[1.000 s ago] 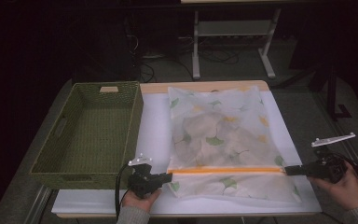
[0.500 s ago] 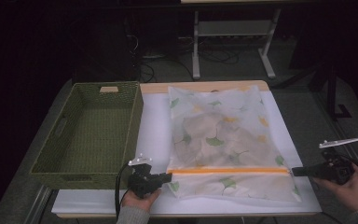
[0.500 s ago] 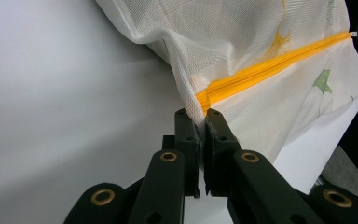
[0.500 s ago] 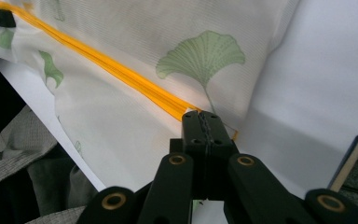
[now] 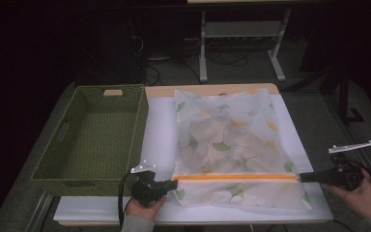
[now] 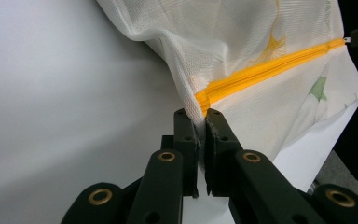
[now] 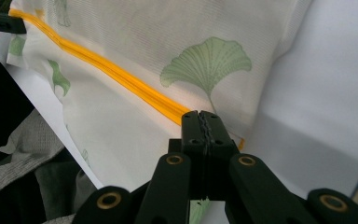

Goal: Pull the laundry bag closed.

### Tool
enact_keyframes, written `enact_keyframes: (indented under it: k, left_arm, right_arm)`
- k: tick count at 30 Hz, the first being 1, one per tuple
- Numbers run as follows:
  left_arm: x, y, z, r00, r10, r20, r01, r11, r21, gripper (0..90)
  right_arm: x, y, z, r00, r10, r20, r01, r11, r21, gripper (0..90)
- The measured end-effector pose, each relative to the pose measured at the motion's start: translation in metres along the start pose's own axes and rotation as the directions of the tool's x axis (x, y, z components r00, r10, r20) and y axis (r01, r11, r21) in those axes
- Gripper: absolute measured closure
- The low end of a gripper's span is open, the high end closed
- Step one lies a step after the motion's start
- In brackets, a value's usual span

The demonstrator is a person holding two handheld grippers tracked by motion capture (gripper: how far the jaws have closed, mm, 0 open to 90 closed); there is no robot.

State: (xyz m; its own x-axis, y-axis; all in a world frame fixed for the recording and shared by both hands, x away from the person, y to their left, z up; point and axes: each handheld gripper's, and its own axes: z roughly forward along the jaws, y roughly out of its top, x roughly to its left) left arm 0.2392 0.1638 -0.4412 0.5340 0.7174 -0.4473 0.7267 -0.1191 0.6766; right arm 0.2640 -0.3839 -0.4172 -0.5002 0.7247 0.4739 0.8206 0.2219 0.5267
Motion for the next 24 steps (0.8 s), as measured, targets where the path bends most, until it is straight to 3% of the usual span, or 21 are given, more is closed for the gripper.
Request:
enact_keyframes:
  k: [5, 11, 18, 24]
  left_arm:
    - [-0.001, -0.002, -0.002, 0.9999, 0.003, 0.015, -0.003, 0.9999, -0.01, 82.4]
    - [0.0, -0.003, -0.01, 1.0, 0.005, -0.003, -0.005, 0.9987, -0.05, 75.8]
    - [0.001, -0.003, -0.017, 1.0, -0.002, 0.0, 0.002, 0.997, -0.077, 69.1]
    - [-0.004, 0.0, -0.018, 0.9999, 0.016, -0.001, -0.016, 0.9966, -0.081, 65.3]
  right_arm:
    - [0.004, 0.002, 0.003, 0.9999, -0.01, -0.013, 0.01, 1.0, -0.011, 83.2]
    - [0.011, 0.009, 0.006, 0.9994, -0.021, -0.027, 0.02, 1.0, -0.024, 72.4]
    - [0.026, 0.021, 0.014, 0.9973, -0.062, -0.039, 0.061, 0.998, -0.032, 68.5]
    - [0.036, 0.03, 0.022, 0.9947, -0.091, -0.048, 0.09, 0.995, -0.031, 65.9]
